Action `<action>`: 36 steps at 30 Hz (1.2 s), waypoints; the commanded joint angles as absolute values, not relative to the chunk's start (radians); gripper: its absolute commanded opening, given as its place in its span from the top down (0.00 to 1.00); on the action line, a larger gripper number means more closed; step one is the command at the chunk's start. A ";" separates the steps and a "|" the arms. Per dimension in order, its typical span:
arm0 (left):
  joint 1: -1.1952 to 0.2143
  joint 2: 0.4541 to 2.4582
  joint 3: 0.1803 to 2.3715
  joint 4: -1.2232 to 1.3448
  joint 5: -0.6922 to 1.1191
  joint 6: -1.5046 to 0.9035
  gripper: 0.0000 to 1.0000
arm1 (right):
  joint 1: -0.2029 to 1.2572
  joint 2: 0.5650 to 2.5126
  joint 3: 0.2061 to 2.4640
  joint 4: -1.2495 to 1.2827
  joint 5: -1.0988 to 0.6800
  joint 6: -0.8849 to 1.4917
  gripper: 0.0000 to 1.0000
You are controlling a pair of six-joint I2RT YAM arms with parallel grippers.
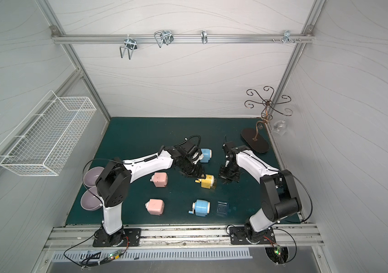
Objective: Put the tray back into the pencil sharpener
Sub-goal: Close the container of the pencil sharpener.
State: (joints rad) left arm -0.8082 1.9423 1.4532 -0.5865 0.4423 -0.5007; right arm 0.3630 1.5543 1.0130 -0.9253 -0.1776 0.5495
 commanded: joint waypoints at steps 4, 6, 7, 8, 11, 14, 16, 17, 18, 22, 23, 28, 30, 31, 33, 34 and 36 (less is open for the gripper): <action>-0.819 1.979 1.496 -0.584 0.449 -0.483 0.42 | 0.362 1.611 0.979 -0.844 -0.231 0.547 0.98; -0.818 1.983 1.501 -0.583 0.451 -0.483 0.42 | 0.364 1.630 0.976 -0.828 -0.237 0.551 0.98; -0.818 1.983 1.502 -0.583 0.452 -0.483 0.42 | 0.365 1.637 0.974 -0.820 -0.241 0.552 0.98; -0.818 1.985 1.502 -0.582 0.453 -0.484 0.42 | 0.367 1.645 0.973 -0.811 -0.245 0.555 0.98; -0.818 1.987 1.504 -0.582 0.455 -0.485 0.42 | 0.378 1.666 0.976 -0.793 -0.250 0.559 0.98; -0.819 1.989 1.507 -0.581 0.456 -0.485 0.42 | 0.393 1.685 0.983 -0.777 -0.257 0.567 0.99; -0.819 1.989 1.508 -0.582 0.457 -0.485 0.42 | 0.404 1.693 0.989 -0.768 -0.261 0.574 0.98; -0.819 1.989 1.508 -0.582 0.457 -0.485 0.42 | 0.409 1.695 0.989 -0.760 -0.267 0.576 0.99; -0.818 1.990 1.507 -0.582 0.457 -0.485 0.42 | 0.414 1.692 0.991 -0.751 -0.274 0.580 0.99; -0.819 1.991 1.505 -0.582 0.457 -0.483 0.42 | 0.434 1.680 0.994 -0.727 -0.297 0.587 0.99; -0.819 1.990 1.505 -0.581 0.457 -0.483 0.42 | 0.436 1.677 0.993 -0.721 -0.303 0.587 0.99; -0.819 1.992 1.503 -0.578 0.459 -0.485 0.42 | 0.438 1.661 0.983 -0.701 -0.332 0.597 0.99; -0.818 1.992 1.502 -0.577 0.459 -0.486 0.42 | 0.437 1.655 0.981 -0.696 -0.335 0.600 0.99; -0.818 1.992 1.501 -0.577 0.459 -0.486 0.42 | 0.437 1.654 0.982 -0.695 -0.336 0.600 0.99; -0.819 1.992 1.501 -0.576 0.460 -0.488 0.42 | 0.437 1.651 0.983 -0.692 -0.342 0.603 0.99; -0.818 1.993 1.501 -0.575 0.459 -0.488 0.42 | 0.437 1.650 0.983 -0.689 -0.344 0.605 0.99; -0.819 1.994 1.501 -0.576 0.462 -0.488 0.42 | 0.437 1.650 0.984 -0.683 -0.354 0.609 0.99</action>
